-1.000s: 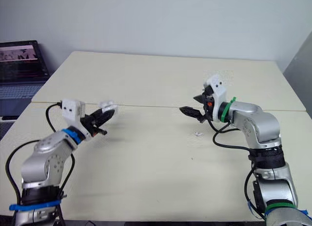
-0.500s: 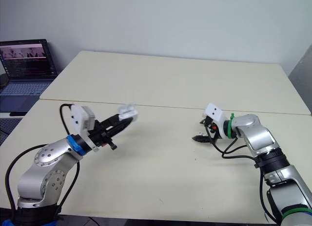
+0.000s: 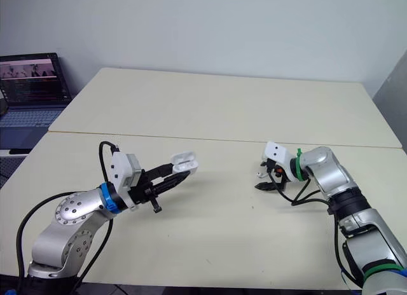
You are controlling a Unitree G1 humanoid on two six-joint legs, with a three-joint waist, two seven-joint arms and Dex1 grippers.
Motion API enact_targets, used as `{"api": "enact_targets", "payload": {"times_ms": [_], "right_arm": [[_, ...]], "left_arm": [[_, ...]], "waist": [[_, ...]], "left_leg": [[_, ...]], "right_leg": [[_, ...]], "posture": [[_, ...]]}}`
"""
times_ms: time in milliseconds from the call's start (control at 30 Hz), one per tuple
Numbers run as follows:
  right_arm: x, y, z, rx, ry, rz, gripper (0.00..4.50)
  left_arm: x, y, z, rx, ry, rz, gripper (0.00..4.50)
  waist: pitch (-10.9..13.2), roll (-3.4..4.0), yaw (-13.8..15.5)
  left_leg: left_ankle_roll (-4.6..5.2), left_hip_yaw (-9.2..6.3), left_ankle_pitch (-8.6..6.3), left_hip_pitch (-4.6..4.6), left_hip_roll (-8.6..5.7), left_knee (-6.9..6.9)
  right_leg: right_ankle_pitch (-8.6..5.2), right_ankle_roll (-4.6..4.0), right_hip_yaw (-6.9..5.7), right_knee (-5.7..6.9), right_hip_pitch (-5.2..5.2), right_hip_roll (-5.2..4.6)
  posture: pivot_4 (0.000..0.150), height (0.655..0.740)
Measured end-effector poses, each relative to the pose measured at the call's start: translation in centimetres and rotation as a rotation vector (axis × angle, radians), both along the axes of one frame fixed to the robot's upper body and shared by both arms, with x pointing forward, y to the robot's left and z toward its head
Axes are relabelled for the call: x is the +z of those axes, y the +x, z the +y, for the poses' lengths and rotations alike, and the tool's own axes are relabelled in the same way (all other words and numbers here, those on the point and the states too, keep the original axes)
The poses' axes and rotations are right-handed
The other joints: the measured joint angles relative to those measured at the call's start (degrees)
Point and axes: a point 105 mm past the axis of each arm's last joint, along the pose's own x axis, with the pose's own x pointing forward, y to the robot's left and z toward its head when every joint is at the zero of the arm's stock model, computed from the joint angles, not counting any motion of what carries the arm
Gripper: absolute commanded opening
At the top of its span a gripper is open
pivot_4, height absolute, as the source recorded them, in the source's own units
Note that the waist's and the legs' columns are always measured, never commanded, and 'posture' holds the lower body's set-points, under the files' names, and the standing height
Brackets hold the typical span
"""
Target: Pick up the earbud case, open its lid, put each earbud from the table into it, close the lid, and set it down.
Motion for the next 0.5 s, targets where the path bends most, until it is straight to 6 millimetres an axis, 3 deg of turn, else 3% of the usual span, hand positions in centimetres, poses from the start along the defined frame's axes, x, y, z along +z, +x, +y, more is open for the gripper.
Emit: {"api": "enact_targets", "payload": {"times_ms": [33, 367, 500], "right_arm": [[0.0, 0.0, -0.1, 0.005, -0.005, 0.000, 3.94], [-0.2, 0.3, -0.5, 0.058, -0.066, -0.016, 0.43], [-0.1, 0.5, -0.8, 0.046, -0.068, 0.000, 0.39]], "left_arm": [[-0.1, -0.1, -0.1, -0.003, 0.000, 0.001, 0.79], [-0.4, -0.2, -0.5, -0.014, -0.010, 0.009, 0.79], [-0.6, -0.3, -1.1, -0.034, -0.021, 0.015, 0.79]], "waist": [[0.0, 0.00, 0.0], [0.0, 0.00, 0.0], [0.0, 0.01, 0.0]], "left_leg": [[0.00, 0.00, 0.00, 0.00, 0.00, 0.00], [0.00, 0.07, 0.00, 0.46, 0.00, 0.00], [0.00, 0.10, 0.01, 0.50, 0.00, 0.00]], "right_leg": [[0.00, 0.00, 0.00, 0.00, 0.00, 0.00], [0.00, 0.00, 0.06, 0.00, 0.40, 0.00], [0.01, -0.02, 0.09, 0.01, 0.42, 0.01]], "posture": [[0.150, 0.7400], [0.150, 0.7400], [0.150, 0.7400]]}}
